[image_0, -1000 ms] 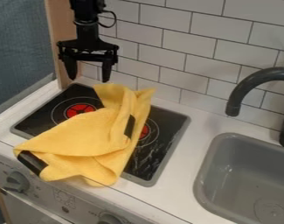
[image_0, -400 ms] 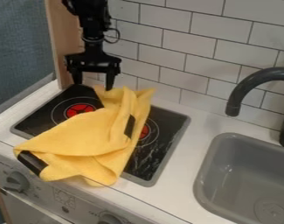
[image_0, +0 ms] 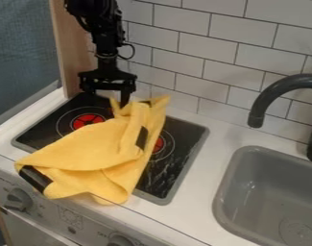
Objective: Fold the cloth into left side
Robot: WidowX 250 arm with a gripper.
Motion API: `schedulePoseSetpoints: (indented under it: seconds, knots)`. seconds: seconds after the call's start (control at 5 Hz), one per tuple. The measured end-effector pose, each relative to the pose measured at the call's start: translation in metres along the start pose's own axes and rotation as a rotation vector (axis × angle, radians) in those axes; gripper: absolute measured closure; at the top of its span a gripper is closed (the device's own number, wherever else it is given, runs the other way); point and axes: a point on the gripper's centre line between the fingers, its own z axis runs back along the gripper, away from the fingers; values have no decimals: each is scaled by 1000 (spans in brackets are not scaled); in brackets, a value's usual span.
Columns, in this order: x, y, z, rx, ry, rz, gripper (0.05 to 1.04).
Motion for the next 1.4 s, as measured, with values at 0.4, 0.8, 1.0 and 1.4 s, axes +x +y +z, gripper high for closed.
schedulePoseSetpoints:
  seconds: [0.4,0.8,1.0,1.4]
  knots:
    - [2,-5,-2,-8,-27,-15,717]
    - [1,3,-2,2,-19,-16,1018]
    - [3,6,2,15,-10,-44,1033]
    - [12,-2,57,-47,-145,-120,1033]
